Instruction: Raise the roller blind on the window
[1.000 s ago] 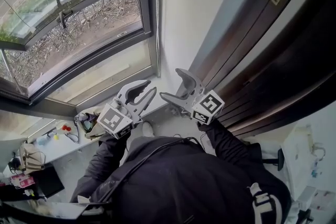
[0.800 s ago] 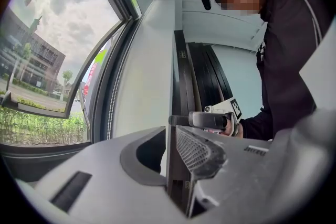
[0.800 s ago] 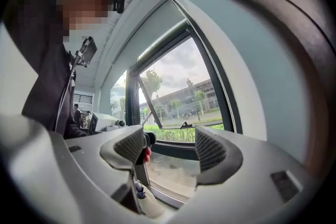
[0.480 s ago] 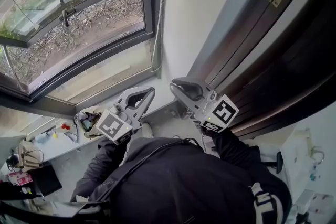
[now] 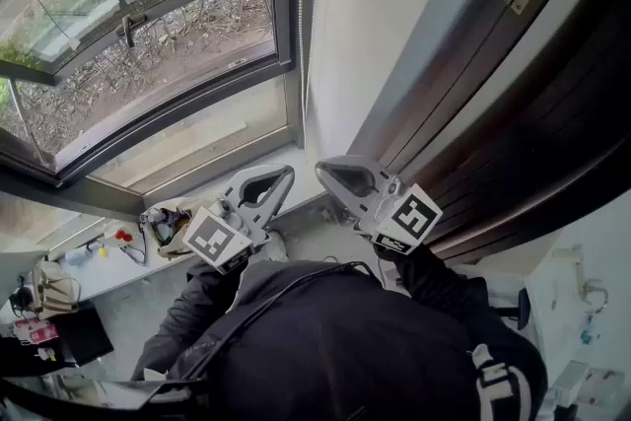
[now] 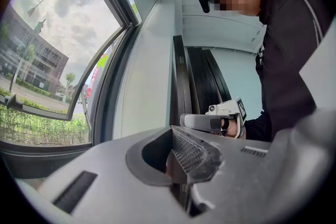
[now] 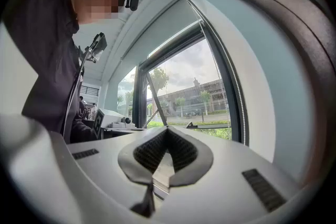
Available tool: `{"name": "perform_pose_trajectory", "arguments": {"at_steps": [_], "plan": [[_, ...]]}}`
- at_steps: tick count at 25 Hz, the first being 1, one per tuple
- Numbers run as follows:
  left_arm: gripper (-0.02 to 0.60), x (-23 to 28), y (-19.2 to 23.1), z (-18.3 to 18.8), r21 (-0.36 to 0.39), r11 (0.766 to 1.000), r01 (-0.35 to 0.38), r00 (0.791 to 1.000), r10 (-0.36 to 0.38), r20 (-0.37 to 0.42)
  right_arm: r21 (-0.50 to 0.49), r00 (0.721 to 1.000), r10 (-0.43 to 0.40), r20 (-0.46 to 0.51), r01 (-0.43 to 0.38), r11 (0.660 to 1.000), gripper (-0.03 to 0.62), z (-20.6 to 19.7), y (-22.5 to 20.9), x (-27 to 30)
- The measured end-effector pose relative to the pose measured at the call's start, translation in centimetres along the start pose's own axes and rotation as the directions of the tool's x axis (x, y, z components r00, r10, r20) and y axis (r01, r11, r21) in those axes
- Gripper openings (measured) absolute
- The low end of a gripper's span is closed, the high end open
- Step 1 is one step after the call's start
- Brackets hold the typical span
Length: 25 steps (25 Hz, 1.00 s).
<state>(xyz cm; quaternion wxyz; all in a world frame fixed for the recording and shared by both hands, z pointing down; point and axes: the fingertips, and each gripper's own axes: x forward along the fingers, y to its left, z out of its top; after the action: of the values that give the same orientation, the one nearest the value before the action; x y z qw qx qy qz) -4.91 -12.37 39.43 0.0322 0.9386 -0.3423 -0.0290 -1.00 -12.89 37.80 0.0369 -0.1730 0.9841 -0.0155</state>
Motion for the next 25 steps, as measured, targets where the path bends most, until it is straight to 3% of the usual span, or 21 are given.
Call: {"name": "perform_pose_trajectory", "arguments": {"at_steps": [25], "plan": [[0.006, -0.1, -1.8, -0.7, -0.014, 1.0, -0.023, 1.0, 0.023, -0.01, -0.027, 1.0, 0.016, -0.027, -0.017, 0.999, 0.005, -1.0, 1.2, -1.4]]}}
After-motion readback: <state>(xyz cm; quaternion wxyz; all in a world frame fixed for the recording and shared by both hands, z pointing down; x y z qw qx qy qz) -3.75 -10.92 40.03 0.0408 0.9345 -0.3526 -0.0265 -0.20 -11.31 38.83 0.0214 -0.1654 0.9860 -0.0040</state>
